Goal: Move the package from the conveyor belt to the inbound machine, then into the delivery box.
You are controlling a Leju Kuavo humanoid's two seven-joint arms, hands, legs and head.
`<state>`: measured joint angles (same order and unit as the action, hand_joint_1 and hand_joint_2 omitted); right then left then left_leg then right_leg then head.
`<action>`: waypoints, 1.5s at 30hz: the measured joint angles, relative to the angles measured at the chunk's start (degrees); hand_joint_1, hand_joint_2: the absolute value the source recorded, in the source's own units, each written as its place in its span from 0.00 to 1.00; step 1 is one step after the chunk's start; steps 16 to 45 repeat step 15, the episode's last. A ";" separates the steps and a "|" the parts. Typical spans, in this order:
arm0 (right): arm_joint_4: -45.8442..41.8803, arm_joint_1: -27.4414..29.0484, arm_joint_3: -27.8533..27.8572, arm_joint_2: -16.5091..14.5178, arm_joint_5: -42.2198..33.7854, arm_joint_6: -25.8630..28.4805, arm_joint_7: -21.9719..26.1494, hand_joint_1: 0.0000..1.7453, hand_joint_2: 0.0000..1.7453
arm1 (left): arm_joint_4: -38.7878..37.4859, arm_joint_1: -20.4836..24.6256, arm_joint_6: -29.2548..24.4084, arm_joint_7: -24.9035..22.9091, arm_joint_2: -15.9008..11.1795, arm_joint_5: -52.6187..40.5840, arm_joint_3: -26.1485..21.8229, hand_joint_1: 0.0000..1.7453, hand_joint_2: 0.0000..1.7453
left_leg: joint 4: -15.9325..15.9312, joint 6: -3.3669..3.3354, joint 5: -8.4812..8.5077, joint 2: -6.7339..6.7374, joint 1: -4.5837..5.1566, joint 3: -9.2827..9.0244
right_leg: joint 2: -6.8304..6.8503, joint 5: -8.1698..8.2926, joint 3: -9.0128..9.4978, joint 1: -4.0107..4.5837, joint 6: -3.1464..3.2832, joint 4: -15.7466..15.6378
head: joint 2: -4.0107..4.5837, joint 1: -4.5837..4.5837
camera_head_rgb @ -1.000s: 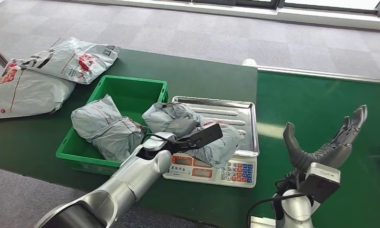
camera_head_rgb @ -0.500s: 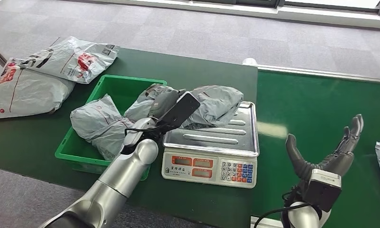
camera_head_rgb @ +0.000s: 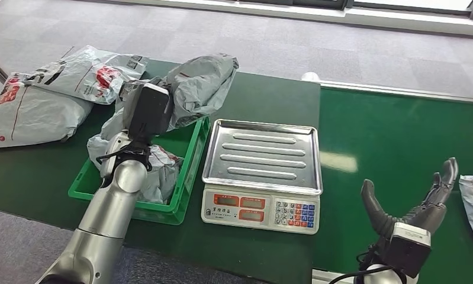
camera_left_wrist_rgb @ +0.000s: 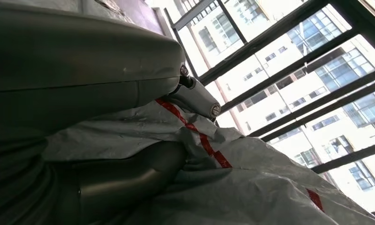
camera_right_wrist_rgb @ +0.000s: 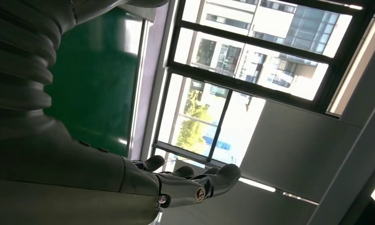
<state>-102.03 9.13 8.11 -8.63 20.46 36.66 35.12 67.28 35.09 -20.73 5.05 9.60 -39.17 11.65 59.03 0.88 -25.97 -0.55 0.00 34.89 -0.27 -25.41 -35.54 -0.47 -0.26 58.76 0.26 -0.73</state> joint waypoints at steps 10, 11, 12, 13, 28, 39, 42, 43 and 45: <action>0.09 -1.02 0.00 0.02 -0.30 -1.58 -0.51 0.00 1.00 | -7.34 0.07 -7.76 -4.62 -5.13 -9.21 -8.94 0.00 1.00 | -0.02 0.08 0.06 -0.01 -0.05 -0.02 | -0.01 0.00 -0.01 0.05 0.01 0.02 | 0.00 0.01; 0.10 -1.24 -0.01 0.02 -0.22 -1.71 -0.68 0.00 1.00 | -8.13 0.15 -7.90 -4.98 -5.41 -9.77 -9.53 0.00 1.00 | -0.02 0.09 0.07 -0.02 -0.05 -0.02 | 0.00 0.00 -0.01 0.05 0.01 0.02 | 0.00 0.01; 0.14 -1.47 -0.02 0.02 -0.16 -1.92 -0.92 0.00 1.00 | -8.93 0.27 -7.93 -5.37 -5.66 -10.25 -10.07 0.00 1.00 | -0.02 0.09 0.07 -0.03 -0.05 -0.01 | 0.00 0.00 0.00 0.05 0.01 0.02 | 0.00 0.01; 0.21 -1.73 -0.04 0.02 -0.10 -2.19 -1.20 0.00 1.00 | -9.76 0.40 -7.78 -5.69 -5.88 -10.60 -10.63 0.00 1.00 | -0.02 0.09 0.07 -0.03 -0.05 -0.01 | 0.00 0.00 0.00 0.04 0.01 0.02 | 0.00 0.01; 0.37 -2.17 -0.09 0.02 -0.06 -2.64 -1.64 0.00 1.00 | -11.01 0.56 -7.26 -5.78 -6.20 -10.66 -11.51 0.00 1.00 | -0.02 0.09 0.06 -0.02 -0.04 -0.01 | -0.01 0.01 0.00 0.04 0.01 0.02 | 0.00 0.01; 0.37 -2.17 -0.09 0.02 -0.06 -2.64 -1.64 0.00 1.00 | -11.01 0.56 -7.26 -5.78 -6.20 -10.66 -11.51 0.00 1.00 | -0.02 0.09 0.06 -0.02 -0.04 -0.01 | -0.01 0.01 0.00 0.04 0.01 0.02 | 0.00 0.01; 0.37 -2.17 -0.09 0.02 -0.06 -2.64 -1.64 0.00 1.00 | -11.01 0.56 -7.26 -5.78 -6.20 -10.66 -11.51 0.00 1.00 | -0.02 0.09 0.06 -0.02 -0.04 -0.01 | -0.01 0.01 0.00 0.04 0.01 0.02 | 0.00 0.01; 0.37 -2.17 -0.09 0.02 -0.06 -2.64 -1.64 0.00 1.00 | -11.01 0.56 -7.26 -5.78 -6.20 -10.66 -11.51 0.00 1.00 | -0.02 0.09 0.06 -0.02 -0.04 -0.01 | -0.01 0.01 0.00 0.04 0.01 0.02 | 0.00 0.01; 0.37 -2.17 -0.09 0.02 -0.06 -2.64 -1.64 0.00 1.00 | -11.01 0.56 -7.26 -5.78 -6.20 -10.66 -11.51 0.00 1.00 | -0.02 0.09 0.06 -0.02 -0.04 -0.01 | -0.01 0.01 0.00 0.04 0.01 0.02 | 0.00 0.01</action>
